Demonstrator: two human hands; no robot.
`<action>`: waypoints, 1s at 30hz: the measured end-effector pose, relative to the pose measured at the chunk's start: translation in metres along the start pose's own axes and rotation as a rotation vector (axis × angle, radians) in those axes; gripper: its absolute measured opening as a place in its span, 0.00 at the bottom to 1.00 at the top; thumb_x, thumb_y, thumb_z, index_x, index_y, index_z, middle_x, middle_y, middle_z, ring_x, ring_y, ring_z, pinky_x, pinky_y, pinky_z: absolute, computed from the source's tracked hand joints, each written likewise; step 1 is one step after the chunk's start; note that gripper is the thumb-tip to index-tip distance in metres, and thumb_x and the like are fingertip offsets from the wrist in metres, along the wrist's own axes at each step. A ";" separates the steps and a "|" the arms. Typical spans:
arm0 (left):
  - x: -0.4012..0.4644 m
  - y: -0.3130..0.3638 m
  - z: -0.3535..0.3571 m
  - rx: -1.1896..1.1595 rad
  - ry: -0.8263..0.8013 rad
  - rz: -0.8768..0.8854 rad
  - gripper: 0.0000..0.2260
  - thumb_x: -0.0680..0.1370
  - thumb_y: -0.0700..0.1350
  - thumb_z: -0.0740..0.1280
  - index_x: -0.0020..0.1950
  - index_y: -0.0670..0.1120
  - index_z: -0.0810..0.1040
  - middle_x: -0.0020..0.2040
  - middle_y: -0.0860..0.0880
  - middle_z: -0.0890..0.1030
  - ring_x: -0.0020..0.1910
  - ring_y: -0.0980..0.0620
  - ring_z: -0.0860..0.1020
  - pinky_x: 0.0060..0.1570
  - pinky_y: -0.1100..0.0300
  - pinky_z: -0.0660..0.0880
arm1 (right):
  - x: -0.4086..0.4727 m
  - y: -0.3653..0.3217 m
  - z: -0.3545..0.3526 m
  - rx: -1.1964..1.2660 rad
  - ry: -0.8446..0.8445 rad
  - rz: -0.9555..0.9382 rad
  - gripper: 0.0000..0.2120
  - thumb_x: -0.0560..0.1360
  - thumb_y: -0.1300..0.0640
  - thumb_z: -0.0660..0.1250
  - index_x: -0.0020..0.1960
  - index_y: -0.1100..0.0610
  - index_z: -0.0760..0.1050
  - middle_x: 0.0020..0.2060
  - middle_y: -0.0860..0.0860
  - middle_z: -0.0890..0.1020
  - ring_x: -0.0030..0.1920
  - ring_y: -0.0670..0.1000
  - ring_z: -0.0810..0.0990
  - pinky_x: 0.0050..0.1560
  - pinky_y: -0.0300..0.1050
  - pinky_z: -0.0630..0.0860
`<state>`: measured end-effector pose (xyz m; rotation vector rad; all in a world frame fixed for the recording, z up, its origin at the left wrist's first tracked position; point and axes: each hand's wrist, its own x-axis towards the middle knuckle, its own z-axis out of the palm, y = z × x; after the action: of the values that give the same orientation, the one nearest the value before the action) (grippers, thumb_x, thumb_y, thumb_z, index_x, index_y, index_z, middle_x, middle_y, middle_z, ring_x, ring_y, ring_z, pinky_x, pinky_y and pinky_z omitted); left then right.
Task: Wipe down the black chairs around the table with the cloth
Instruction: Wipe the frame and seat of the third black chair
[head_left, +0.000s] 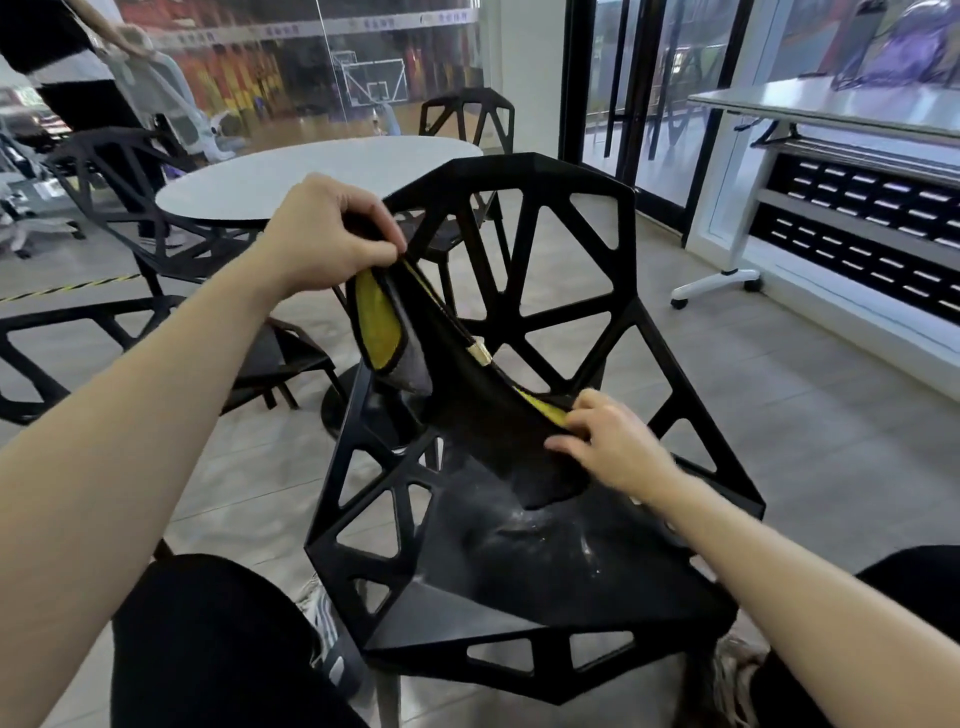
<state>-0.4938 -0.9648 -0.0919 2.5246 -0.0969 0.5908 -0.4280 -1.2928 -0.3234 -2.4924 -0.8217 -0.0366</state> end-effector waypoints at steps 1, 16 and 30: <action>-0.002 -0.014 -0.001 0.029 -0.034 -0.035 0.10 0.73 0.34 0.76 0.44 0.49 0.90 0.40 0.55 0.87 0.36 0.63 0.80 0.43 0.69 0.75 | -0.001 0.009 -0.014 0.002 0.067 0.001 0.15 0.80 0.42 0.72 0.51 0.54 0.85 0.46 0.45 0.71 0.45 0.48 0.75 0.51 0.49 0.75; -0.035 0.002 0.148 -0.597 -0.292 -0.599 0.12 0.76 0.26 0.72 0.49 0.43 0.81 0.46 0.39 0.82 0.44 0.45 0.83 0.42 0.52 0.84 | 0.047 -0.075 -0.045 0.700 0.019 0.464 0.25 0.75 0.37 0.75 0.30 0.52 0.72 0.24 0.49 0.72 0.27 0.51 0.72 0.33 0.43 0.69; -0.063 -0.143 0.179 0.608 -0.277 0.037 0.14 0.76 0.45 0.69 0.61 0.47 0.84 0.59 0.46 0.84 0.67 0.42 0.77 0.78 0.42 0.64 | 0.077 -0.018 0.001 0.399 0.378 0.199 0.37 0.73 0.65 0.72 0.77 0.50 0.63 0.54 0.49 0.80 0.55 0.51 0.81 0.55 0.44 0.77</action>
<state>-0.4541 -0.9395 -0.3249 3.1932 -0.0722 0.3059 -0.3753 -1.2378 -0.3027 -2.0860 -0.3777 -0.2423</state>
